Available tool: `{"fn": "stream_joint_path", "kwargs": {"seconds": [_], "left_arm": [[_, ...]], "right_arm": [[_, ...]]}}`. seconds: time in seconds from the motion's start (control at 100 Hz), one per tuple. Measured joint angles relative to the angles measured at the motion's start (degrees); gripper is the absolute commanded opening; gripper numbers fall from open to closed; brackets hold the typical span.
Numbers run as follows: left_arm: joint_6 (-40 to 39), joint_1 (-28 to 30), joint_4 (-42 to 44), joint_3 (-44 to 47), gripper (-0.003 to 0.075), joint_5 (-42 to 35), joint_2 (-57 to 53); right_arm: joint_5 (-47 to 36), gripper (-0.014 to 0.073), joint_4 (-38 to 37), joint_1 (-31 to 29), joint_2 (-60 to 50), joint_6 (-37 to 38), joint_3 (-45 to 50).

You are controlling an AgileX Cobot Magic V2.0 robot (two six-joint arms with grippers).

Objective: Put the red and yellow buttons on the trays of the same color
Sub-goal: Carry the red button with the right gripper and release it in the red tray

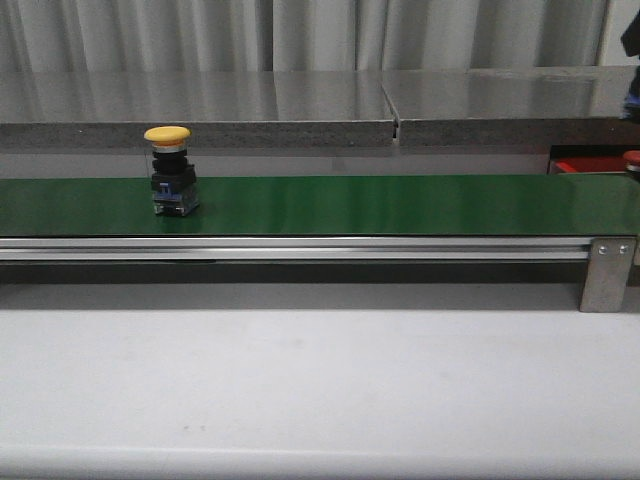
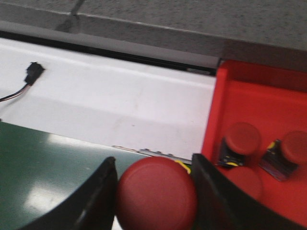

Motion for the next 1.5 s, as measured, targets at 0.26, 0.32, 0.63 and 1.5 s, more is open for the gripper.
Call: {"fn": "stream_joint_path", "kwargs": {"seconds": [0.26,0.32,0.63,1.5], "left_arm": [[0.00,0.00,0.00,0.00,-0.0020,0.00,0.00],[0.00,0.00,0.00,0.00,-0.0020,0.00,0.00],[0.00,0.00,0.00,0.00,-0.0020,0.00,0.00],[0.00,0.00,0.00,0.00,-0.0020,0.00,0.00]], "right_arm": [[-4.16,0.0101,0.75,-7.01,0.00,0.00,0.61],[-4.97,0.0101,1.70,-8.19,0.15,0.00,0.61],[-11.44,0.0101,5.82,-10.29,5.55,0.00,0.61],[-18.37,0.0101,12.85,-10.29,20.14,0.00,-2.43]]}}
